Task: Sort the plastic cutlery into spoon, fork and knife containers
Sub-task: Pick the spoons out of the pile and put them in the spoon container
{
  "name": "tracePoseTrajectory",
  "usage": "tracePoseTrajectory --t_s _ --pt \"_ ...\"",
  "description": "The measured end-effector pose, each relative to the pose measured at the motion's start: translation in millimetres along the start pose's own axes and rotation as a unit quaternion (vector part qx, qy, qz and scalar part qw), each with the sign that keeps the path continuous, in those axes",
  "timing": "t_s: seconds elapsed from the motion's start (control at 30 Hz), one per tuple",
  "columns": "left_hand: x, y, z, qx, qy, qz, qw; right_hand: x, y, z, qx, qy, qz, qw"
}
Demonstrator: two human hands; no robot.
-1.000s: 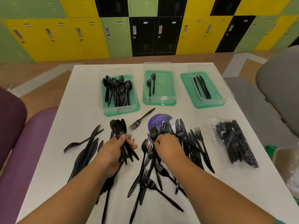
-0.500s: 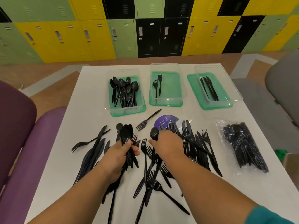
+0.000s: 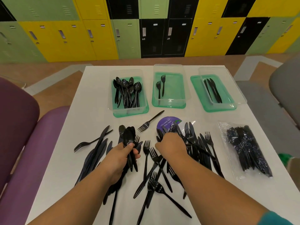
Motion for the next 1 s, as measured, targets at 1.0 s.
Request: tracePoseTrajectory --t_s 1.0 --pt "143.5 -35.9 13.0 0.123 -0.083 0.192 0.970 -7.5 -13.0 -34.1 0.054 -0.444 -0.056 0.893"
Point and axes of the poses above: each hand's wrist, its own y-axis away from the middle knuckle, its own z-axis out of the palm, x = y × z, the point moved 3 cm from there along -y, towards the middle knuckle, and after that the axes turned 14 degrees about -z, right-handed, at the moved point
